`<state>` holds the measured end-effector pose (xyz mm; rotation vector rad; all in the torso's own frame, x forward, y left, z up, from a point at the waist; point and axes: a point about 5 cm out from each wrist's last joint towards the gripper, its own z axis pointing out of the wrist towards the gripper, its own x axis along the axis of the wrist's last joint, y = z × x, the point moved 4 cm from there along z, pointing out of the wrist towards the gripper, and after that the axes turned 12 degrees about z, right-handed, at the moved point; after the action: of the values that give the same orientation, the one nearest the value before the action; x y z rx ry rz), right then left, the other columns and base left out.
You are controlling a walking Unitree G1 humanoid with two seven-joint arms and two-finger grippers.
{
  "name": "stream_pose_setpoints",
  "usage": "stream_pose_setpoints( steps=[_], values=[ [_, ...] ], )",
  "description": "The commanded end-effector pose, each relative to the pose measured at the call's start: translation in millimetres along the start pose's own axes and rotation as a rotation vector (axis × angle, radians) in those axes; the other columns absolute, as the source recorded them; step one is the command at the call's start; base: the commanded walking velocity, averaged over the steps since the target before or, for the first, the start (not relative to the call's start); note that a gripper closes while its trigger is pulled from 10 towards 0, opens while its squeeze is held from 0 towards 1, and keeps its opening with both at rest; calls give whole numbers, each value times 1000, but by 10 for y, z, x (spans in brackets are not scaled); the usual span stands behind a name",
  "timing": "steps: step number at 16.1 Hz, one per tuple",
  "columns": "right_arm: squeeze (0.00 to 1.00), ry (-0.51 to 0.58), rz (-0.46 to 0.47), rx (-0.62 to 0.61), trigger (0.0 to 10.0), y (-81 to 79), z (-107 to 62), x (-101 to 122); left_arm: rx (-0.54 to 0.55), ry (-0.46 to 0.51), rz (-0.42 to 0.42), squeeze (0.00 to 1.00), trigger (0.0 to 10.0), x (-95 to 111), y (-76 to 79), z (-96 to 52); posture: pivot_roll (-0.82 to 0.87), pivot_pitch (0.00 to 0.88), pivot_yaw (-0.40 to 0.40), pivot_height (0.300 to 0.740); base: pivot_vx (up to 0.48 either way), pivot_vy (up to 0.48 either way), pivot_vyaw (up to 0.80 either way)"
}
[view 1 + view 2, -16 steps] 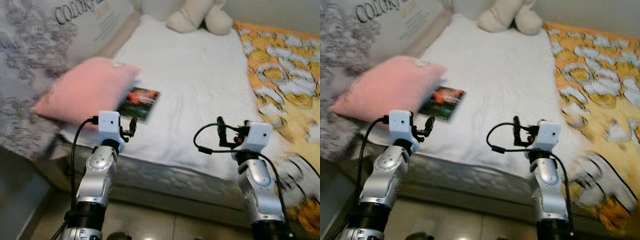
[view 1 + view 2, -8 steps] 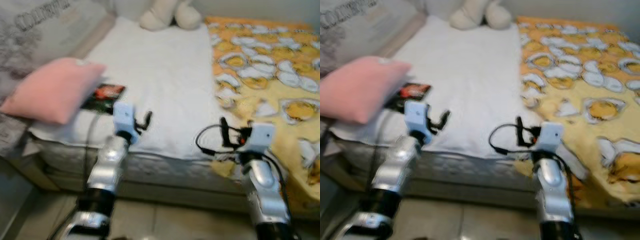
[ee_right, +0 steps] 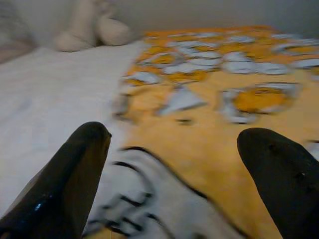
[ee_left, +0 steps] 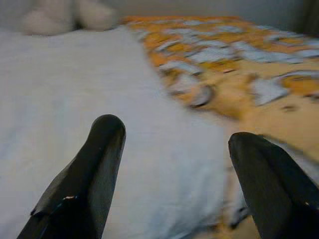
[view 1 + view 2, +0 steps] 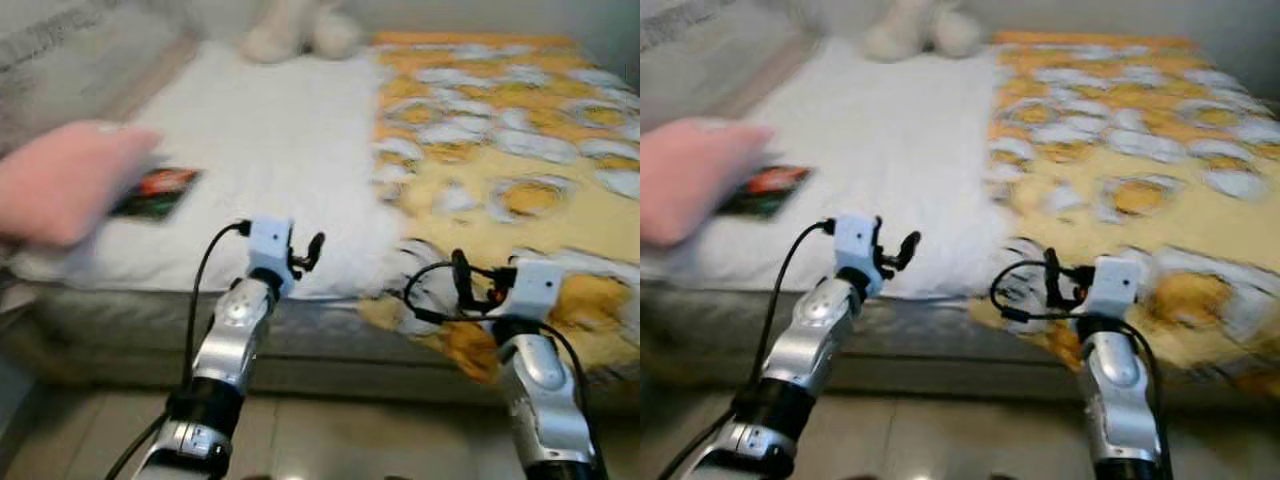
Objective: Clean up the room
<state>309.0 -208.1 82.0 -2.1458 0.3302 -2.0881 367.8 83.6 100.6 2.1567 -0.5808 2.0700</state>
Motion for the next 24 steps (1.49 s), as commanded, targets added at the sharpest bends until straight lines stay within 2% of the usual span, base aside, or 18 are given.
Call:
stream_pose_setpoints(
  steps=[1, 5, 8, 10, 19, 22, 24],
  values=[
    [0, 9, -5, 8, 10000, -36, 26, 51, 22, 0, 15, 0, 10000, 5, -87, 3, -99, 0, 28, 740, 0, 0, -638],
    [0, -4, -21, 11, 10000, -1, 40, 60, 46, -36, 26, 0, 10000, -90, -85, -8, -91, 0, 8, 740, 0, 0, -636],
    [0, 4, -33, 41, 10000, -71, 59, 75, 65, -39, 6, 0, 10000, -99, -123, 8, -88, 0, 0, 740, 0, 0, -213],
    [0, 5, -37, 47, 10000, -77, 64, 87, 55, -24, 24, 0, 10000, -50, -88, 20, -88, 0, -1, 740, 414, 0, 0],
    [0, 22, -44, 46, 10000, -100, 53, 101, 61, -37, 32, 0, 10000, -65, -96, 79, -109, 0, 18, 740, 461, 0, 0],
    [0, 15, -45, 29, 10000, -57, 13, 84, 79, -76, -8, 0, 10000, -156, -116, 71, -120, 0, 27, 740, 463, 0, 0],
    [0, -18, -36, 24, 10000, -54, -7, 22, 75, -79, -14, 0, 10000, -167, -109, 71, -123, 0, 30, 740, 461, 0, -756]
  ],
)
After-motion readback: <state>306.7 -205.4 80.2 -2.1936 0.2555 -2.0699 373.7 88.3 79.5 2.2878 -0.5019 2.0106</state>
